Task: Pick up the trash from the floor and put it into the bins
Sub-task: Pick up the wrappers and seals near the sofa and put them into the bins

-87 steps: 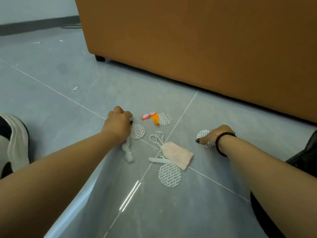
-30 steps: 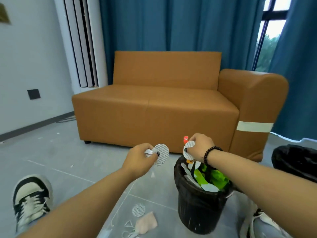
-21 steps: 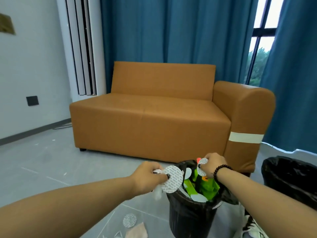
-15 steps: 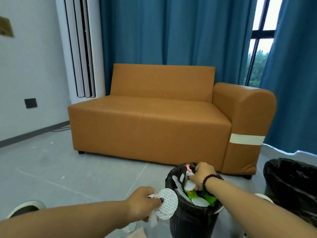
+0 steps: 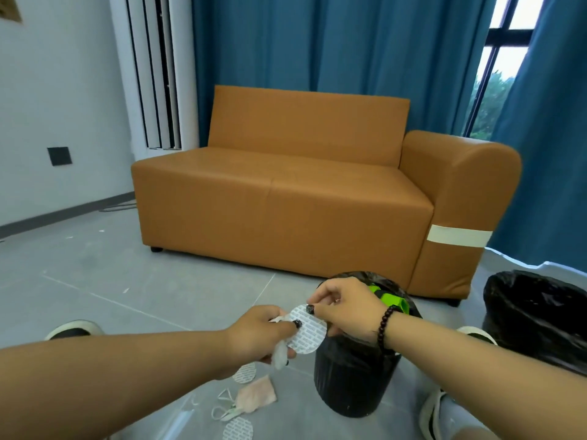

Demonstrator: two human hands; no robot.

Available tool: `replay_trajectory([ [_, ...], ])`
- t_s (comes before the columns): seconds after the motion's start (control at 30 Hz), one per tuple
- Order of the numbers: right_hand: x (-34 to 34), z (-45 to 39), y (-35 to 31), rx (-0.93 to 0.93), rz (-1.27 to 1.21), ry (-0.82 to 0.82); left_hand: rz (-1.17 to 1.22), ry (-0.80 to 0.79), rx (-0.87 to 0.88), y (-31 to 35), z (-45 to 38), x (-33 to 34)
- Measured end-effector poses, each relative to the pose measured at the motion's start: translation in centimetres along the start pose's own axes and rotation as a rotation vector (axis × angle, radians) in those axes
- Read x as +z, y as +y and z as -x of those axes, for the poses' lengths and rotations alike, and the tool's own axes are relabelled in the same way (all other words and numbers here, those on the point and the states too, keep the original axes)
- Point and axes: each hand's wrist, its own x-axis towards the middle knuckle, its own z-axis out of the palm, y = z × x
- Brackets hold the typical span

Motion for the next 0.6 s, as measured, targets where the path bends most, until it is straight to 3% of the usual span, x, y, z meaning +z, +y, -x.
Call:
replay_trajectory([
  [0.13,-0.6,-0.8,0.6,-0.014,-0.078,0.086,-0.054,-0.048,-0.020,0.5,0.6,-0.4],
  [0.27,-4.0,-2.3,3.2,0.096,-0.013,0.550,-0.121,-0.004,-0.023,0.3,0.8,-0.8],
  [0.37,-6.5,-3.0,6.9,0.284,0.056,0.730,-0.089,0.001,-0.040,-0.4,1.2,-0.7],
  [0.47,-6.5,-3.8,9.6,0.398,0.094,0.665,-0.047,0.005,-0.068,-0.8,1.4,-0.7],
  [0.6,-3.4,-4.7,11.5,0.379,0.297,0.484,-0.039,0.030,-0.072,-0.9,1.1,-0.9],
])
